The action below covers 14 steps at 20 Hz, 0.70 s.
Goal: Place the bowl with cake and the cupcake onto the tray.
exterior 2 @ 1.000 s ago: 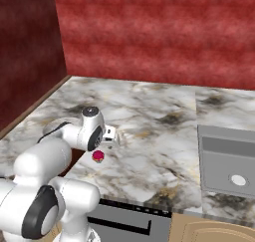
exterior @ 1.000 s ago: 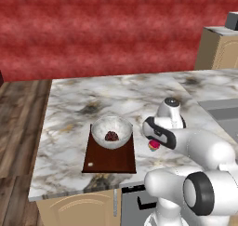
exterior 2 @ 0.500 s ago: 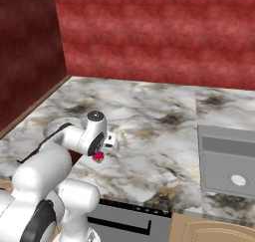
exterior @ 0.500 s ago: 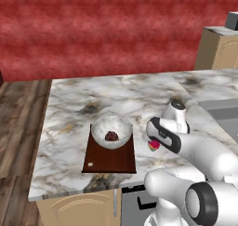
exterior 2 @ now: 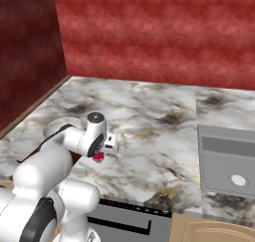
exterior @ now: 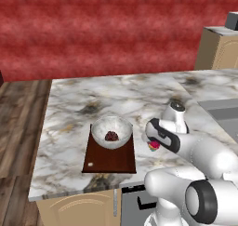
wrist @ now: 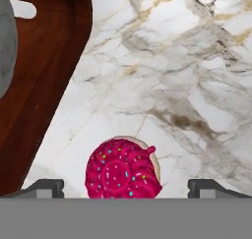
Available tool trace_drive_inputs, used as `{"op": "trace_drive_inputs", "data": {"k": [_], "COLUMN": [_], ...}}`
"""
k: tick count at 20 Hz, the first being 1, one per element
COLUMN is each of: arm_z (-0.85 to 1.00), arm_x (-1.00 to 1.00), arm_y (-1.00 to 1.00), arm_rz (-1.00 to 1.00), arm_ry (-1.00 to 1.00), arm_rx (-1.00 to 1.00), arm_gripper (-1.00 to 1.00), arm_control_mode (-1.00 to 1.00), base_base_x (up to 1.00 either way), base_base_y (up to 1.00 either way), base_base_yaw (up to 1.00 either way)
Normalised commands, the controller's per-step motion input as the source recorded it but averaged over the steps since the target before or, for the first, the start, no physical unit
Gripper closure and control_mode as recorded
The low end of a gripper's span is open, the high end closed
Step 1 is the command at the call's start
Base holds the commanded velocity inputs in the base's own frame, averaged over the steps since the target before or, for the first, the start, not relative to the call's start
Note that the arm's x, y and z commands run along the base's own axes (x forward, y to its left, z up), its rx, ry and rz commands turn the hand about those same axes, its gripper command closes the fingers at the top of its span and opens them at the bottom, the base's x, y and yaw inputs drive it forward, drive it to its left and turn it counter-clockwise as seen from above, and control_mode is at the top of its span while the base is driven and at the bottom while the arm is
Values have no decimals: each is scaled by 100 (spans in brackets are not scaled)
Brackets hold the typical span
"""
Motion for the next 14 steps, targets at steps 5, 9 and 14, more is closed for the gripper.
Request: {"op": "trace_drive_inputs", "data": {"k": [5,9,14], "arm_z": [-46,-44,-21], "arm_x": [6,1,0], "arm_y": [7,6,0], "arm_rz": [0,0,0], "arm_ry": [4,4,1], "arm_rx": [0,1,0], "arm_gripper": [-100,-100,100], "arm_control_mode": [-100,-100,-100], "base_base_x": [0,0,0], "base_base_y": [0,0,0], "base_base_yaw": [0,0,0]}}
